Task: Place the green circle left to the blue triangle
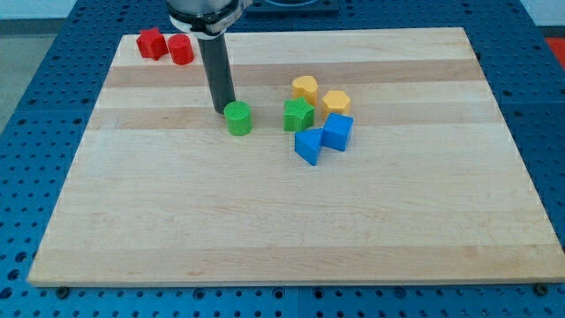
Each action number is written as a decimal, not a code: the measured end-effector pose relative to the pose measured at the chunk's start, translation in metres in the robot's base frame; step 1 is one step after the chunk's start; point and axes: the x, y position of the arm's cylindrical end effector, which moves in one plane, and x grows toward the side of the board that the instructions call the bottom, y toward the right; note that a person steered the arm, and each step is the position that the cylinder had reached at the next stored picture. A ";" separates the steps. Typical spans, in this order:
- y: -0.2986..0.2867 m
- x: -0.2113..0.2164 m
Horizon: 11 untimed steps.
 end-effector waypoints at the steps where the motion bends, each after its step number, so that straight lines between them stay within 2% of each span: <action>1: 0.010 0.000; 3: 0.019 0.003; 6: 0.019 0.029; 11: 0.019 0.006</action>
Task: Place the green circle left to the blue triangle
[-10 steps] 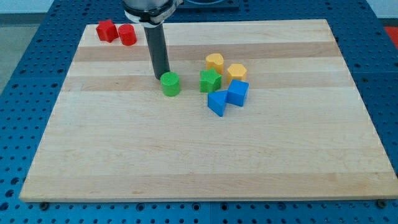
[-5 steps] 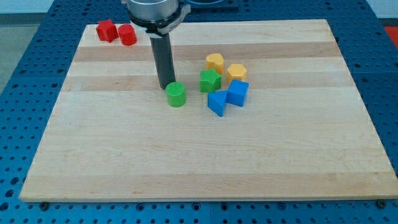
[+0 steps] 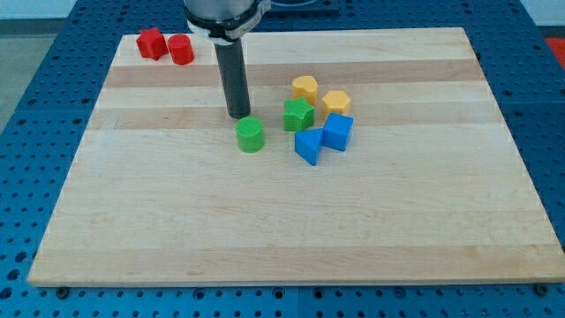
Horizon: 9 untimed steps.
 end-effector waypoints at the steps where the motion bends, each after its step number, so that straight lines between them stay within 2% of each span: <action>1: -0.003 -0.004; 6: -0.013 0.050; 9: 0.013 0.050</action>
